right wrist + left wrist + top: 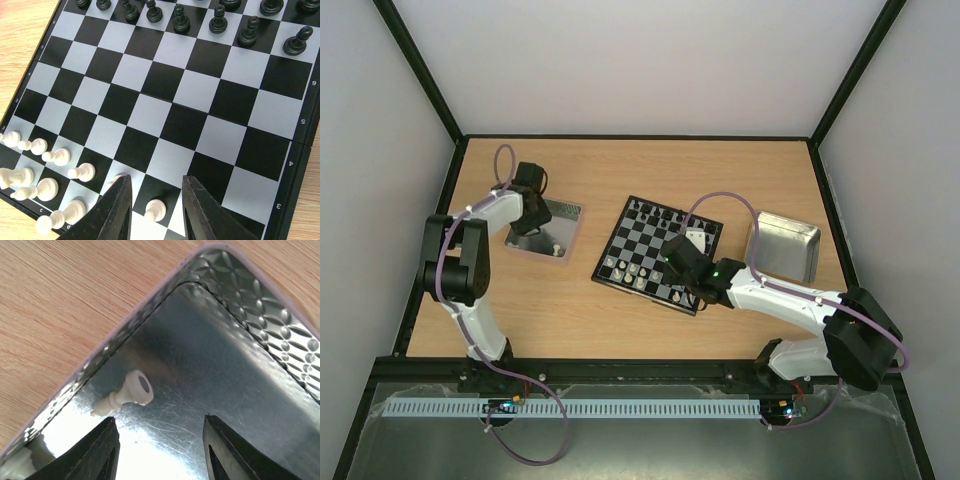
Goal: Set up the chess pieces on the board
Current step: Pick up the chess piece from the storage box.
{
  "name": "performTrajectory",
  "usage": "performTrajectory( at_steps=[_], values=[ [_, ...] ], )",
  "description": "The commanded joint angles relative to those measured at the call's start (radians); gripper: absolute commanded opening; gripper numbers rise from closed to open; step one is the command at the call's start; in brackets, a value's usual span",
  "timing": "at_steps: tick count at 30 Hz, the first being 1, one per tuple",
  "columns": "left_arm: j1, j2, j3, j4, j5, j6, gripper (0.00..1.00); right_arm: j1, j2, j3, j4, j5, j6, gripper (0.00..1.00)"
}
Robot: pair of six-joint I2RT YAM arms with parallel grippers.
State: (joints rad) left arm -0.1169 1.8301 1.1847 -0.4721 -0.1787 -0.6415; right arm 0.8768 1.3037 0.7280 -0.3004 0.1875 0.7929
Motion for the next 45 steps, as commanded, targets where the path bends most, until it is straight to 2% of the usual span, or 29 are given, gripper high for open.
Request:
performTrajectory(
  at_steps=[1, 8, 18, 29, 39, 45],
  values=[
    [0.006, 0.018, 0.034, -0.004, -0.065, 0.003, 0.48, 0.004, -0.003, 0.005, 0.015, 0.035, 0.002, 0.27],
    [0.005, 0.064, 0.065, -0.027, -0.094, 0.148, 0.54, 0.004, -0.006, 0.0, 0.016, 0.036, 0.007, 0.27],
    [0.005, 0.118, 0.072, -0.071, -0.098, 0.168, 0.6, 0.004, -0.006, 0.001, 0.008, 0.03, 0.011, 0.27],
    [0.005, 0.045, -0.007, -0.086, -0.029, 0.058, 0.56, 0.003, -0.017, -0.004, 0.002, 0.034, 0.014, 0.27],
    [-0.011, -0.072, -0.071, -0.112, -0.037, -0.017, 0.6, 0.004, -0.023, -0.011, 0.005, 0.027, 0.014, 0.27],
    [-0.021, -0.088, -0.122, -0.133, -0.009, -0.073, 0.59, 0.004, -0.021, -0.015, 0.009, 0.024, 0.014, 0.27]
  ],
)
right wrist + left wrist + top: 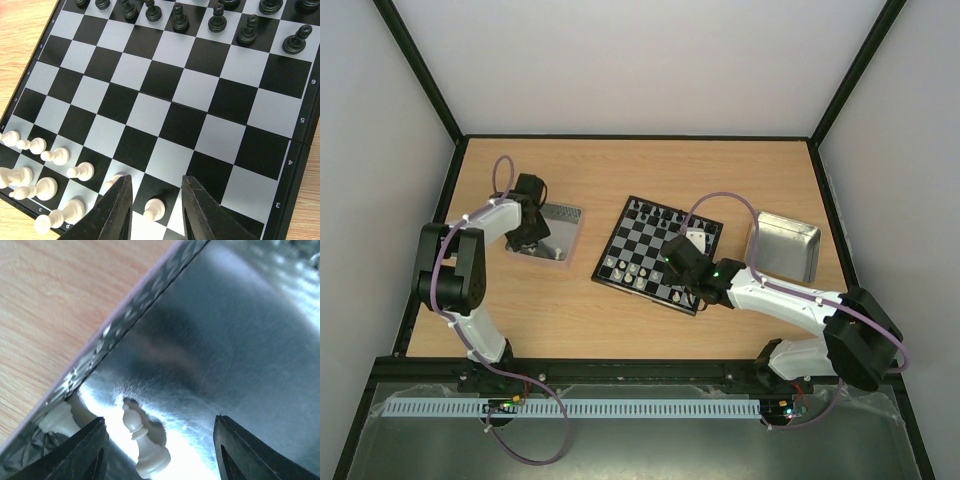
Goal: Set up the chess pieces on the board
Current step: Pick up the chess piece from the storage box.
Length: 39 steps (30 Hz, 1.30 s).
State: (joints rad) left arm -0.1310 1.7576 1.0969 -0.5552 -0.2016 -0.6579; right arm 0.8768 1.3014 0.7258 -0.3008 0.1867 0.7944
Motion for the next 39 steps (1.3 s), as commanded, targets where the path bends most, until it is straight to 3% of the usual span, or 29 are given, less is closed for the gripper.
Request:
performTrajectory(
  at_steps=[1, 7, 13, 17, 25, 31, 39],
  values=[
    [-0.007, -0.014, -0.039, -0.051, 0.014, -0.062, 0.59, 0.004, -0.019, -0.012, 0.009, 0.025, 0.011, 0.27],
    [-0.007, 0.005, -0.04, -0.055, 0.021, -0.077, 0.54, 0.003, -0.017, -0.012, 0.008, 0.027, 0.009, 0.27],
    [-0.007, 0.02, -0.04, -0.035, 0.043, -0.054, 0.27, 0.003, -0.019, -0.01, 0.008, 0.028, 0.011, 0.27],
    [-0.008, 0.02, -0.026, -0.017, 0.063, -0.021, 0.16, 0.003, -0.016, -0.01, 0.008, 0.028, 0.01, 0.27],
    [-0.02, 0.012, 0.003, -0.022, 0.054, 0.016, 0.08, 0.003, -0.013, -0.005, 0.011, 0.028, 0.013, 0.27],
    [-0.048, -0.047, 0.016, -0.013, 0.06, 0.047, 0.08, 0.003, -0.021, 0.0, 0.016, 0.02, 0.017, 0.27],
    [-0.126, -0.184, 0.002, 0.047, 0.197, 0.137, 0.09, -0.046, -0.053, 0.021, 0.068, -0.091, 0.022, 0.27]
  ],
)
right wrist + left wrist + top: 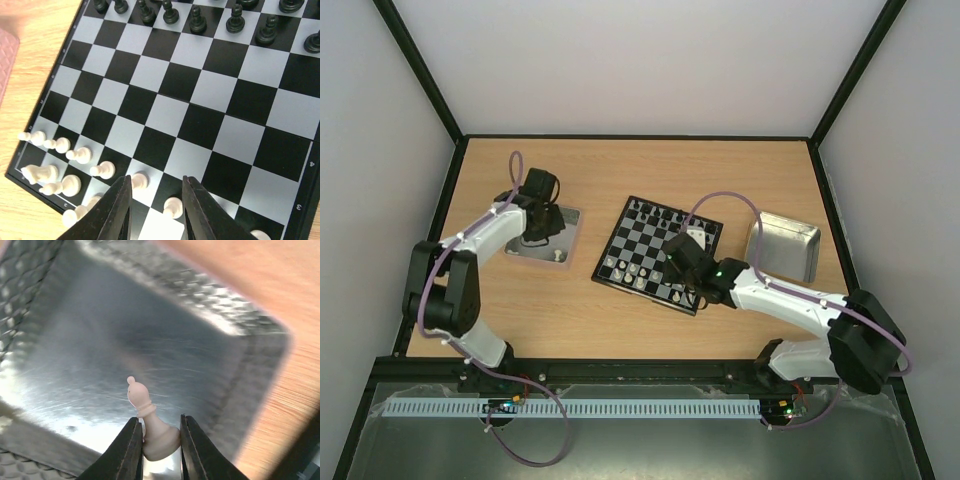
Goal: Set up the chess pieces on the board
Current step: Pick up the chess piece from the storage box, then place the chess piece on the chessboard.
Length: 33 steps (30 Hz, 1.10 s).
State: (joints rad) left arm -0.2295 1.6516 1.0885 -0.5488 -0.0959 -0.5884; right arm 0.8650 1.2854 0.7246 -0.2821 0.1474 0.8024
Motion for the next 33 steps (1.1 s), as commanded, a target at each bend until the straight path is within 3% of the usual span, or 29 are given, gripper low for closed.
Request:
performTrajectory(
  at_steps=[1, 9, 17, 24, 33],
  values=[
    [-0.036, -0.098, 0.003, 0.059, 0.125, 0.094, 0.09, -0.05, -0.043, 0.021, 0.059, -0.082, 0.015, 0.27],
    [-0.159, -0.248, -0.077, 0.261, 0.54, 0.215, 0.1, -0.228, -0.12, 0.065, 0.14, -0.44, 0.007, 0.35],
    [-0.297, -0.336, -0.085, 0.43, 0.923, 0.306, 0.12, -0.345, -0.192, 0.102, 0.312, -0.83, 0.141, 0.55],
    [-0.334, -0.371, -0.041, 0.442, 1.126, 0.403, 0.12, -0.346, -0.228, 0.134, 0.411, -0.981, 0.216, 0.6],
    [-0.336, -0.408, -0.022, 0.462, 1.213, 0.453, 0.12, -0.346, -0.227, 0.16, 0.376, -1.132, 0.155, 0.55]
  ],
)
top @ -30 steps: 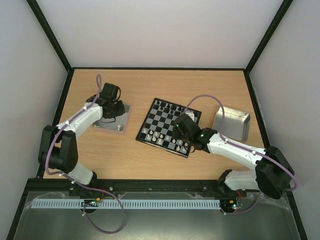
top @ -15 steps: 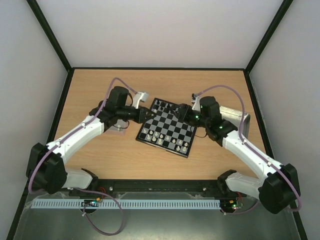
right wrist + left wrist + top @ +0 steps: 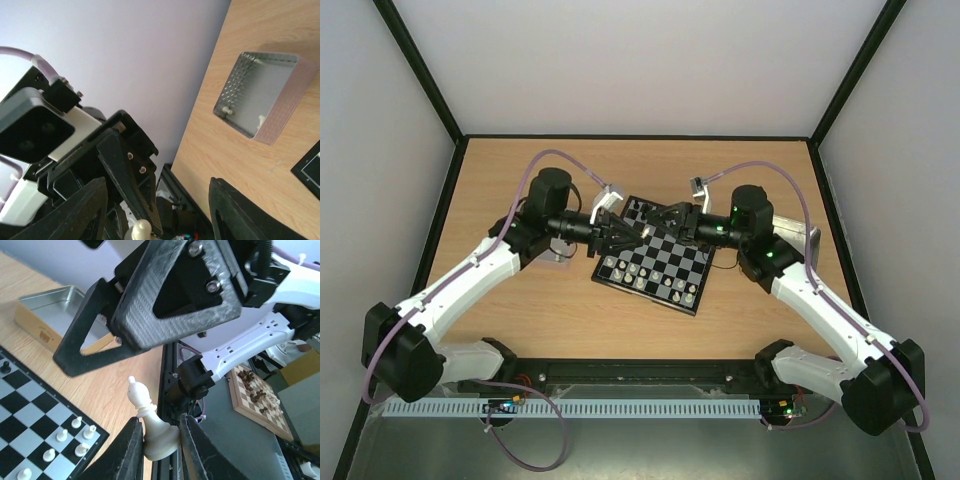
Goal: Set up the chess pieces on the board
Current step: Place the chess piece on the chessboard.
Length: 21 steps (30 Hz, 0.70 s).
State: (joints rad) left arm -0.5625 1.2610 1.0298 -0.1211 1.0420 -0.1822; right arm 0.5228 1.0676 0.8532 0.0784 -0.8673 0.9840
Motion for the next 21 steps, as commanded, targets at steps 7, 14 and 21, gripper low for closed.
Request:
performTrajectory(
  at_steps=[7, 14, 21],
  values=[
    [-0.003, 0.009, 0.077, -0.004, 0.07, 0.077, 0.13, -0.003, 0.015, 0.033, 0.039, -0.194, -0.016, 0.36],
    [-0.002, 0.025, 0.083, -0.008, 0.054, 0.068, 0.13, -0.003, 0.011, 0.025, 0.063, -0.218, 0.0, 0.2],
    [-0.003, 0.029, 0.084, -0.012, 0.022, 0.056, 0.2, -0.003, 0.01, 0.018, 0.083, -0.216, 0.006, 0.05]
  ],
)
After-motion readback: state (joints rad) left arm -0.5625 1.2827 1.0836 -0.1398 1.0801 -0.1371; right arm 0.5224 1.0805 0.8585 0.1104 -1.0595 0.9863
